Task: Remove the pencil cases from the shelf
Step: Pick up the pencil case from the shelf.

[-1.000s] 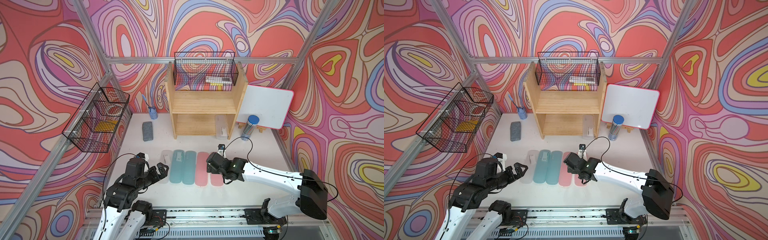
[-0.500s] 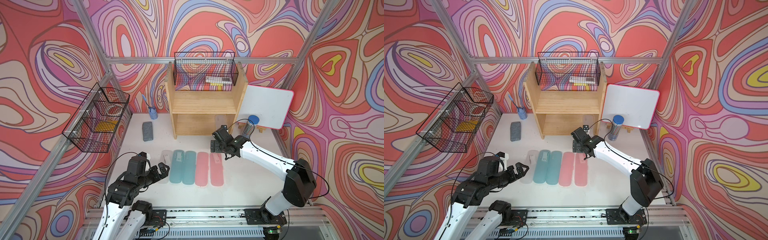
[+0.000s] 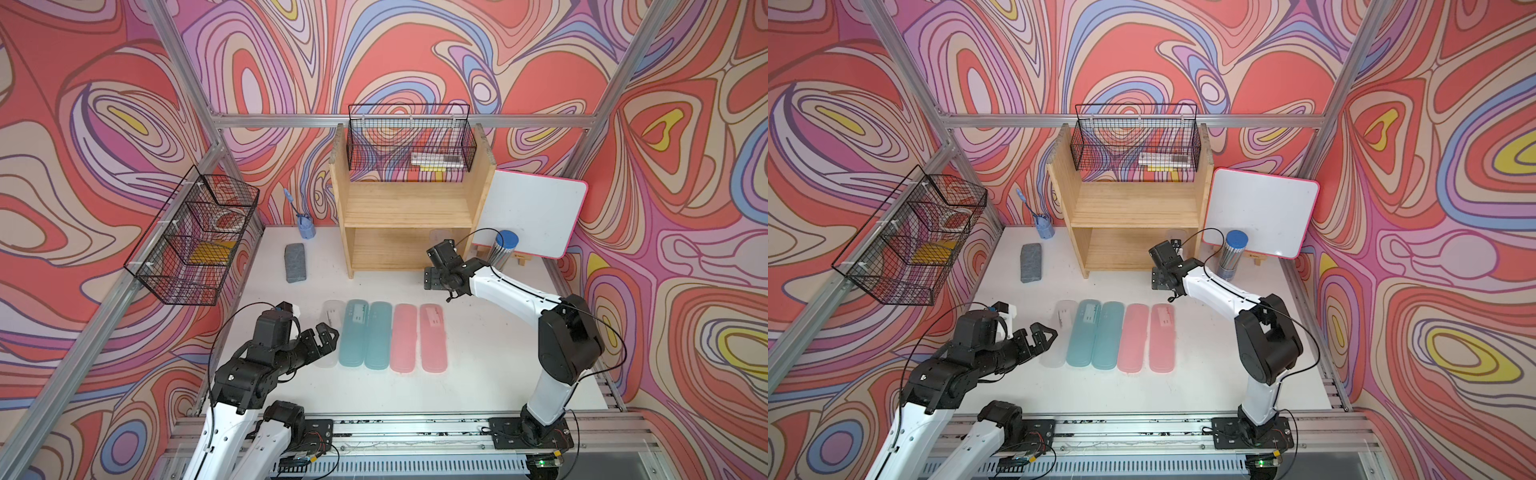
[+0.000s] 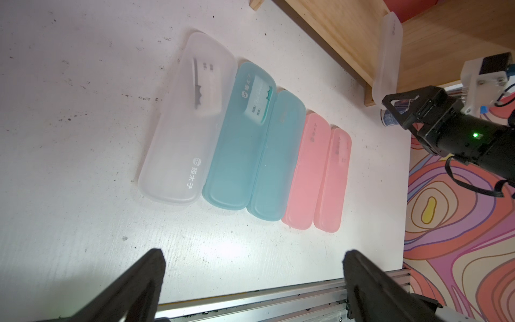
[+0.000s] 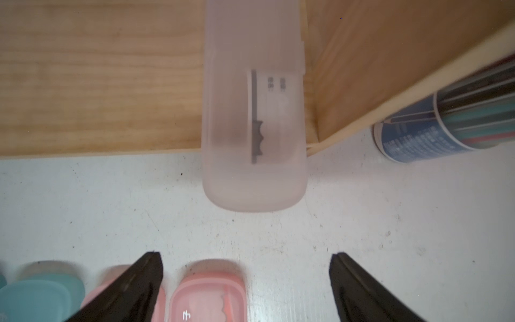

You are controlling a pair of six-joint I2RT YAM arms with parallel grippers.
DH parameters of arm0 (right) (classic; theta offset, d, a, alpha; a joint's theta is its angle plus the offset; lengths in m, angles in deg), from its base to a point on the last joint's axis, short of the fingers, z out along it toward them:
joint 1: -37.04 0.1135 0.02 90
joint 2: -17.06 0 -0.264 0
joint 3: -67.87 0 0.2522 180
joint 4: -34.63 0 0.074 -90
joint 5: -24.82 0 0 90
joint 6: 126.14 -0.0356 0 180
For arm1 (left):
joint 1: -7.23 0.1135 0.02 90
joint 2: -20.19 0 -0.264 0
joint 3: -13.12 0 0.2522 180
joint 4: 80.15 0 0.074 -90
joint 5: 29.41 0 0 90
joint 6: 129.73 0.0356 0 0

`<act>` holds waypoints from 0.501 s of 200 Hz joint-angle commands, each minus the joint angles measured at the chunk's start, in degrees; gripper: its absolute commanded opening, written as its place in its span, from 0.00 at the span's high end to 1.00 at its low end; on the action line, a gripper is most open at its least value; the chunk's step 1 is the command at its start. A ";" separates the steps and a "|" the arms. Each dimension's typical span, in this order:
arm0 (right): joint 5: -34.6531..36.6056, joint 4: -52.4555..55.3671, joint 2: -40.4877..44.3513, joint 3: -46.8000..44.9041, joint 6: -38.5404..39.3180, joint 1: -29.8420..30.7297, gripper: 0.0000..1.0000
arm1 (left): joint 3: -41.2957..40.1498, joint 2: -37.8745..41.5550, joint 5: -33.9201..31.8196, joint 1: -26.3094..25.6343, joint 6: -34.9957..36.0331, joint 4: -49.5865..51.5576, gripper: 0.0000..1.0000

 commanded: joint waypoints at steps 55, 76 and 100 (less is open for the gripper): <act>2.79 -4.09 -5.94 4.28 1.91 -1.45 0.04 | 1.95 0.03 -1.44 0.25 -0.74 1.72 0.01; 3.98 -4.22 -6.64 4.89 1.87 -1.73 0.04 | 1.97 0.02 -1.53 0.25 -0.92 1.78 0.01; 4.12 -5.18 -7.29 5.04 2.51 -2.12 0.04 | 1.99 0.03 -1.78 0.25 -0.92 1.87 0.01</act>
